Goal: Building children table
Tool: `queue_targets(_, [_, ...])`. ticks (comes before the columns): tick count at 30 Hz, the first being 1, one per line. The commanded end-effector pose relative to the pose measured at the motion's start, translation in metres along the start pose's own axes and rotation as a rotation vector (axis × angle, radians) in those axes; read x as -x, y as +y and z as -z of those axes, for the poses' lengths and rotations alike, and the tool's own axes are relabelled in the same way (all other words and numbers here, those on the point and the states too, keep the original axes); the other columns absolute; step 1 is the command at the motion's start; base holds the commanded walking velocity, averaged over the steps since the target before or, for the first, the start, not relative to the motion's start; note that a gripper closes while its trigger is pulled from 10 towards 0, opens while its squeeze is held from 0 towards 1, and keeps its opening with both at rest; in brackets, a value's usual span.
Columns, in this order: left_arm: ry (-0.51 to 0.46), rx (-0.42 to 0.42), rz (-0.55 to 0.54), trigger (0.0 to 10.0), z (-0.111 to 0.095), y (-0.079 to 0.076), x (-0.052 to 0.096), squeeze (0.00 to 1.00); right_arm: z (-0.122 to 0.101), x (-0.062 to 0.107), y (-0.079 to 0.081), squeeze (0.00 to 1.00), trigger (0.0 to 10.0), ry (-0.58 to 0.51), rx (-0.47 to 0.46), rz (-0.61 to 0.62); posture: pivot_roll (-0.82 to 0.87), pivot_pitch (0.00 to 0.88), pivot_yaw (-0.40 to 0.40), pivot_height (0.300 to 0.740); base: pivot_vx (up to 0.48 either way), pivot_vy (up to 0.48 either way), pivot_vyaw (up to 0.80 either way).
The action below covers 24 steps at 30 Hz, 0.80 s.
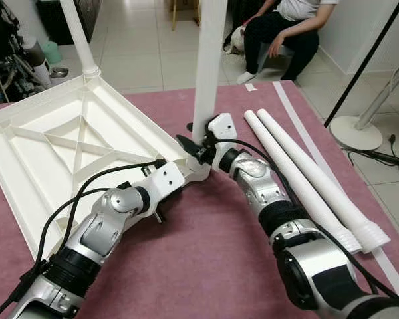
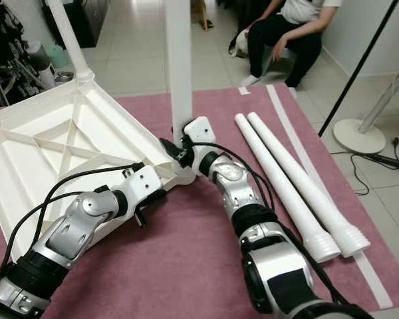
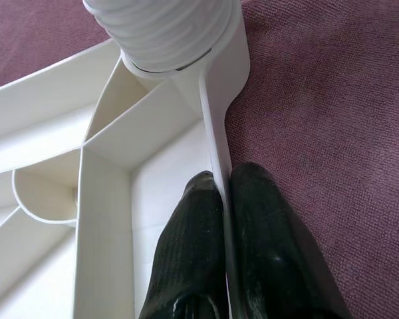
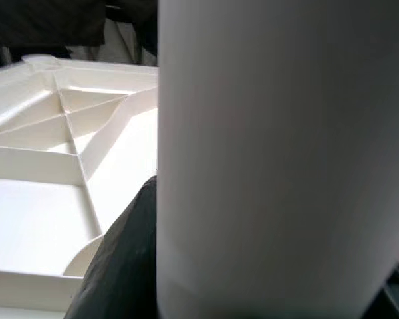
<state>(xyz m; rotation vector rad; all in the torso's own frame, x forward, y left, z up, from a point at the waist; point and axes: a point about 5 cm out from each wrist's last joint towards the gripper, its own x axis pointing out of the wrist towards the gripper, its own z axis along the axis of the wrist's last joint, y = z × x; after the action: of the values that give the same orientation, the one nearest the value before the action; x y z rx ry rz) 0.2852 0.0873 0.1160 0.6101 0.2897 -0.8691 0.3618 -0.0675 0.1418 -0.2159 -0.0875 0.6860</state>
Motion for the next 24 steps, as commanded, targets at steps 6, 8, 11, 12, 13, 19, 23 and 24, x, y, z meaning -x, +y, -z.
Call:
queue_targets(6, [-0.007, -0.046, -0.046, 0.0, -0.004, 0.007, 0.005, 0.00, 0.062, 0.024, 0.004, 0.00, 10.0, 0.337, -0.003, 0.152, 0.10, 0.000, 0.060, 0.740, 0.000, 0.000, 0.00])
queue_targets(8, [-0.009, -0.046, -0.047, 0.0, -0.004, 0.007, 0.005, 0.00, 0.063, 0.024, 0.005, 0.00, 10.0, 0.336, -0.023, 0.205, 0.10, 0.000, 0.058, 0.740, 0.000, 0.000, 0.00])
queue_targets(11, [-0.011, -0.045, -0.048, 0.0, -0.004, 0.007, 0.005, 0.00, 0.065, 0.024, 0.008, 0.00, 10.0, 0.323, -0.054, 0.258, 0.10, 0.000, 0.057, 0.740, 0.000, 0.000, 0.00])
queue_targets(12, [-0.011, -0.045, -0.048, 0.0, -0.004, 0.007, 0.005, 0.00, 0.065, 0.024, 0.008, 0.00, 10.0, 0.323, -0.054, 0.258, 0.10, 0.000, 0.057, 0.740, 0.000, 0.000, 0.00])
queue_targets(13, [-0.012, -0.045, -0.049, 0.0, -0.005, 0.007, 0.005, 0.00, 0.066, 0.025, 0.012, 0.00, 10.0, 0.304, -0.081, 0.290, 0.10, 0.000, 0.058, 0.740, 0.000, 0.000, 0.00])
queue_targets(19, [-0.014, -0.048, -0.051, 0.0, -0.005, 0.009, 0.005, 0.00, 0.069, 0.027, 0.016, 0.00, 10.0, 0.265, -0.156, 0.386, 0.10, 0.000, 0.062, 0.740, 0.000, 0.000, 0.00])
queue_targets(23, [-0.014, -0.051, -0.051, 0.0, -0.006, 0.010, 0.004, 0.00, 0.067, 0.027, 0.015, 0.00, 10.0, 0.252, -0.163, 0.447, 0.10, 0.000, 0.067, 0.740, 0.000, 0.000, 0.00])
queue_targets(24, [-0.015, -0.050, -0.051, 0.0, -0.006, 0.010, 0.004, 0.00, 0.066, 0.026, 0.013, 0.00, 10.0, 0.243, -0.185, 0.482, 0.10, 0.000, 0.067, 0.740, 0.000, 0.000, 0.00])
